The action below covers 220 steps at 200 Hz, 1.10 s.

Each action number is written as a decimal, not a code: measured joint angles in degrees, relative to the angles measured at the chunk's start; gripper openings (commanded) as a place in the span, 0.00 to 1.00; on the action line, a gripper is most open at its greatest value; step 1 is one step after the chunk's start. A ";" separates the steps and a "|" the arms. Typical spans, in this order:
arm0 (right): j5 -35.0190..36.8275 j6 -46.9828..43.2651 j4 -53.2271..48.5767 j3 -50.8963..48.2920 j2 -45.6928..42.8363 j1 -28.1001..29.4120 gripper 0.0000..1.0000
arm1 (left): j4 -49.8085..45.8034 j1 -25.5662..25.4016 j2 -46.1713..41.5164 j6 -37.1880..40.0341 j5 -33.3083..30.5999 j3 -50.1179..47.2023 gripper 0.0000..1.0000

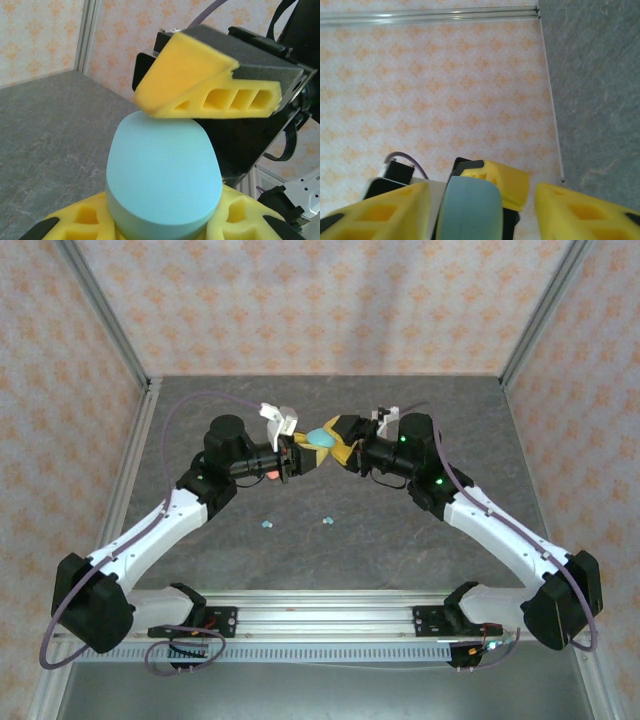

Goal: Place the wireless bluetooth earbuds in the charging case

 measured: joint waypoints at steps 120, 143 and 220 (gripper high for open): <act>4.35 -42.56 -21.57 10.99 -13.53 4.26 0.69 | -17.07 0.00 -6.82 8.83 4.55 6.40 0.17; 4.13 -48.39 -25.64 11.26 -10.32 7.13 0.69 | -20.04 0.00 -7.87 10.56 4.98 7.41 0.17; 4.15 -57.68 -30.86 13.57 -7.04 9.64 0.69 | -24.48 0.00 -8.17 12.17 6.49 9.25 0.17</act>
